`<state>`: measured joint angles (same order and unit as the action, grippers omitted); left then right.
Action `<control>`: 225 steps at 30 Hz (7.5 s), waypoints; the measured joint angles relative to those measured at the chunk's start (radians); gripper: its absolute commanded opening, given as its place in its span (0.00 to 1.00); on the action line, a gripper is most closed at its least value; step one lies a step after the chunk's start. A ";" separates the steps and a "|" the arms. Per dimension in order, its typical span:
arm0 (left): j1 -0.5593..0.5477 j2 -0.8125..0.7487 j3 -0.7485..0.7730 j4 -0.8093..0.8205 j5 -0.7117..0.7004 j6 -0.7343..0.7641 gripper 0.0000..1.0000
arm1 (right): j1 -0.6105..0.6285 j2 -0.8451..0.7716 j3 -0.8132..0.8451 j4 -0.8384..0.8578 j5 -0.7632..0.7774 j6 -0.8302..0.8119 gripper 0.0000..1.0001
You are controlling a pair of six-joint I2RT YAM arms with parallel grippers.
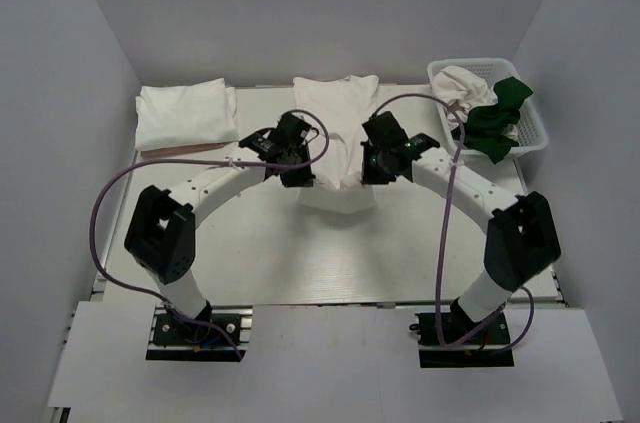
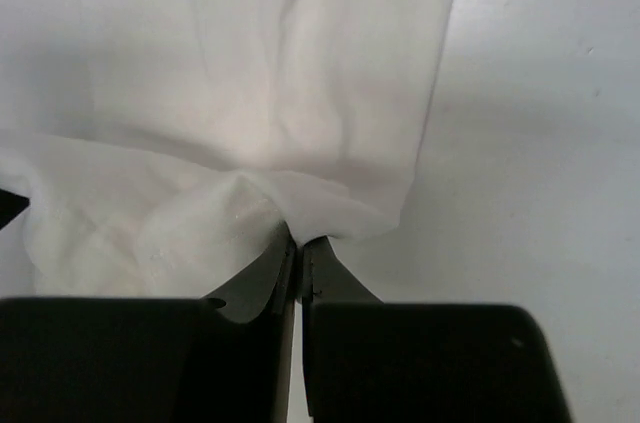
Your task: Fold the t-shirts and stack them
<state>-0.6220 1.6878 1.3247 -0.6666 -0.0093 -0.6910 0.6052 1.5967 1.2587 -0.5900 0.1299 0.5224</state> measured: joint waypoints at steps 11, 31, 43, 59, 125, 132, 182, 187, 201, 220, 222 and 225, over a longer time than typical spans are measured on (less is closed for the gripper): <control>0.113 0.281 0.360 0.022 -0.049 0.093 0.00 | -0.095 0.269 0.372 -0.030 0.133 -0.045 0.00; 0.182 0.478 0.466 0.072 0.047 0.121 0.10 | -0.193 0.568 0.584 -0.041 -0.003 -0.074 0.00; 0.269 0.545 0.644 0.065 -0.017 0.055 1.00 | -0.219 0.588 0.651 0.071 -0.090 -0.098 0.90; 0.239 0.375 0.297 0.135 0.157 0.119 0.84 | -0.225 0.289 0.198 0.189 -0.206 -0.092 0.90; 0.182 -0.457 -0.192 -0.021 0.182 0.131 0.00 | -0.263 -0.184 0.031 -0.013 -0.799 -0.146 0.00; 0.182 -0.445 -0.193 -0.013 0.051 0.076 0.00 | -0.289 -0.095 0.003 0.055 -0.912 -0.109 0.00; 0.313 0.764 0.788 0.545 0.197 0.118 1.00 | -0.536 0.666 0.718 0.291 -0.737 0.024 0.90; 0.301 0.678 0.679 0.611 0.278 0.133 1.00 | -0.503 0.545 0.639 0.297 -0.684 -0.003 0.90; 0.269 0.634 0.370 0.642 0.438 0.115 1.00 | -0.432 0.628 0.436 0.468 -0.684 0.106 0.90; 0.247 0.072 -0.327 0.531 0.440 0.194 0.99 | -0.328 0.453 0.111 0.426 -0.649 -0.076 0.90; 0.238 -0.037 -0.397 0.459 0.419 0.203 0.99 | -0.300 0.398 0.064 0.359 -0.633 -0.124 0.90; 0.227 -0.171 -0.420 0.389 0.390 0.216 1.00 | -0.279 0.340 0.050 0.262 -0.609 -0.183 0.90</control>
<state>-0.3954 1.5166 0.9047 -0.2771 0.3805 -0.4751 0.3260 1.9366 1.3083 -0.3283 -0.4793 0.3393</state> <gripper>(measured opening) 0.996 0.902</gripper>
